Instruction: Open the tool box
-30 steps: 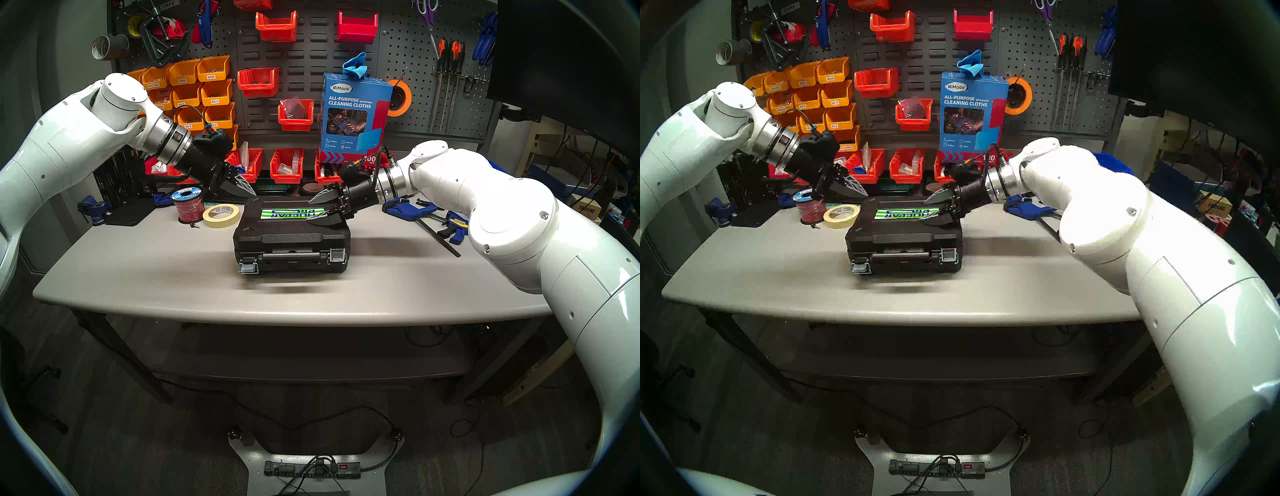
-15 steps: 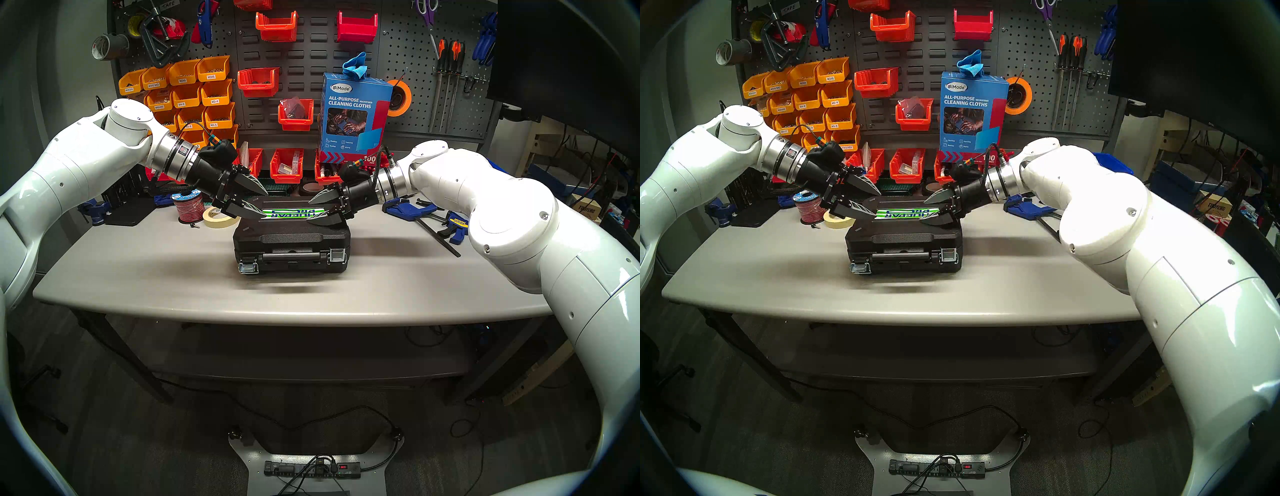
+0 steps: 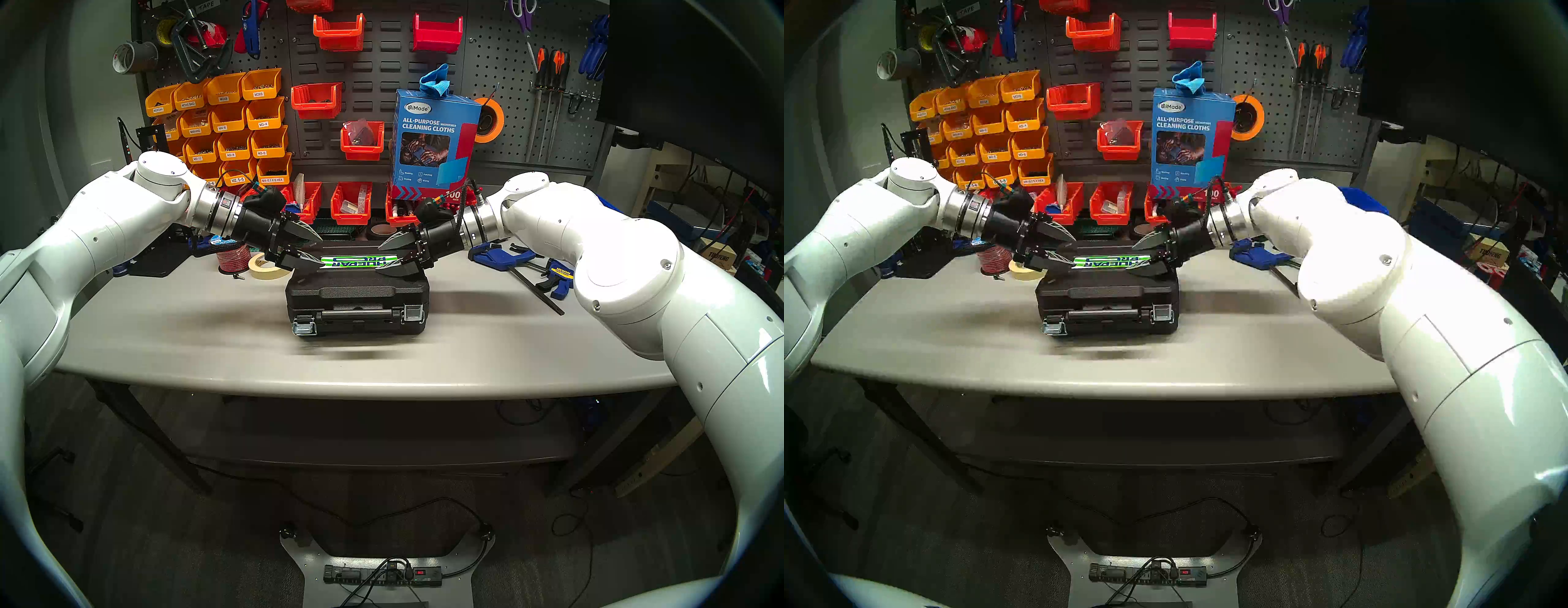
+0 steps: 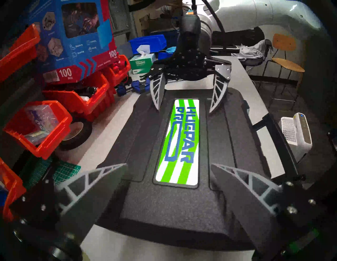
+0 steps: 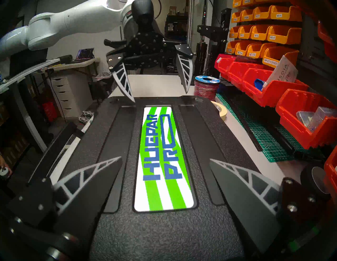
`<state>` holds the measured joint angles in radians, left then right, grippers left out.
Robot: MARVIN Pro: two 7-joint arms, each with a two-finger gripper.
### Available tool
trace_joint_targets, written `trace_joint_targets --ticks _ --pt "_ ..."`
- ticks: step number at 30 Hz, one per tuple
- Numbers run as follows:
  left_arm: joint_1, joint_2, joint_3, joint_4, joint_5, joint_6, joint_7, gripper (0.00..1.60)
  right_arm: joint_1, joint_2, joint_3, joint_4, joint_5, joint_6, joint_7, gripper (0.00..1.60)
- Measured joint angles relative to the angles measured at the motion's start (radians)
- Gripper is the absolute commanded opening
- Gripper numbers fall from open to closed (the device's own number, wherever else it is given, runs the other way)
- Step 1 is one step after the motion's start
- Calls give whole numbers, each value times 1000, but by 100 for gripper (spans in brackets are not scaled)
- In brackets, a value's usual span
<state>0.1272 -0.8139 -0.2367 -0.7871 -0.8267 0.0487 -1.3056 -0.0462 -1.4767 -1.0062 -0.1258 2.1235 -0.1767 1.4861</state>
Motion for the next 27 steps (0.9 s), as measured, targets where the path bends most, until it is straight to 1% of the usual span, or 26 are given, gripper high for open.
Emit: trace_joint_targets --ticks 4,10,21,27 --pt "17 -14 -5 34 -12 -18 -1 160 0 0 -1 0 1 0 0 160" --pt "37 -26 -16 55 -37 -43 -44 160 0 0 -3 0 3 0 0 160" --pt "69 -31 -24 29 -78 -53 -120 160 0 0 -7 0 7 0 0 160" --pt "82 -29 -29 15 -92 -55 -128 160 0 0 -9 0 9 0 0 160"
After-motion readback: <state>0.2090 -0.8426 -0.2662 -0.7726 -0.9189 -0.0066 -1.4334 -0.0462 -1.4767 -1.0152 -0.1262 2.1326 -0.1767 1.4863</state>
